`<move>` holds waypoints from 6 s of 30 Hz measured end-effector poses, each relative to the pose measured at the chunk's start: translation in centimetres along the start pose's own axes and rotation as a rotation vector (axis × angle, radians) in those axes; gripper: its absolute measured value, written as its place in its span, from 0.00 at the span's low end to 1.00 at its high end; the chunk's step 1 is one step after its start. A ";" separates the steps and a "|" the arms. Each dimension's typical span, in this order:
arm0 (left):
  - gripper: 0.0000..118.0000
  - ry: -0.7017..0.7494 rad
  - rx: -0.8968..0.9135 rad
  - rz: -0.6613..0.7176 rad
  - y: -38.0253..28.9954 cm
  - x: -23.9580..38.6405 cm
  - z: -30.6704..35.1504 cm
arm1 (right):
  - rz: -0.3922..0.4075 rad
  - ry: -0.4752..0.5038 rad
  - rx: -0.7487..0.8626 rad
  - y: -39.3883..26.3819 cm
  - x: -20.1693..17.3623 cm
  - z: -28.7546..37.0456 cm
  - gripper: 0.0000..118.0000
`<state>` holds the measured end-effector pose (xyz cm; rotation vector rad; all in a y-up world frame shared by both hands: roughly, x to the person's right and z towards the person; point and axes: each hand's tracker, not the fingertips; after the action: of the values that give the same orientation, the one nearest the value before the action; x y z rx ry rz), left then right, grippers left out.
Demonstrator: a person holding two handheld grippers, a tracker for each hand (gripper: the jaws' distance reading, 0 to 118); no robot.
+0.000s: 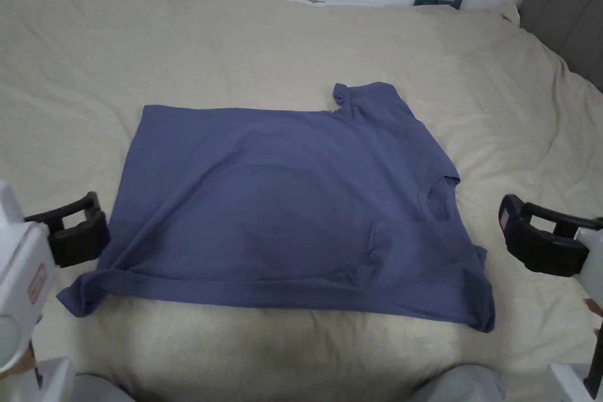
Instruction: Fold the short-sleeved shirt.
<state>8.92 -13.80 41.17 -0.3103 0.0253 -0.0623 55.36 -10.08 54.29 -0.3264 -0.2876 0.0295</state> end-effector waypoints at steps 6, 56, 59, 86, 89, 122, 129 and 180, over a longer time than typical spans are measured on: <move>0.99 -0.057 0.155 -0.091 1.7 4.2 1.7 | -0.028 0.030 0.110 1.7 -3.7 0.5 1.00; 0.02 -0.107 -0.546 0.123 -9.1 -3.5 -7.2 | -0.151 0.030 -0.154 -1.9 -3.7 -1.7 0.02; 0.02 -0.105 -0.478 0.156 -7.6 -3.7 -5.6 | -0.121 0.010 -0.285 -2.9 -2.2 -2.9 0.17; 0.03 -0.086 -0.486 0.090 -3.5 -2.7 -4.8 | -0.344 0.091 -0.614 -6.4 5.7 -7.2 0.02; 0.03 -0.105 -0.477 0.086 -1.3 -2.5 -5.7 | -0.330 0.137 -0.543 -2.6 5.3 -7.4 0.02; 0.93 0.025 -0.275 0.063 3.0 1.8 -20.8 | -0.098 -0.092 -0.413 4.1 1.2 -25.4 0.89; 1.00 0.018 0.012 -0.101 3.1 2.7 -9.1 | -0.064 -0.040 -0.023 3.6 -2.0 -11.2 1.00; 0.05 -0.110 -0.749 0.057 -3.3 2.7 -25.2 | -0.059 0.010 -0.164 -1.7 -5.5 -8.7 0.01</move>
<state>10.55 -24.81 18.11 -1.0603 -0.0535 0.0243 52.51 -14.85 45.47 -0.4804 -0.2907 -0.0537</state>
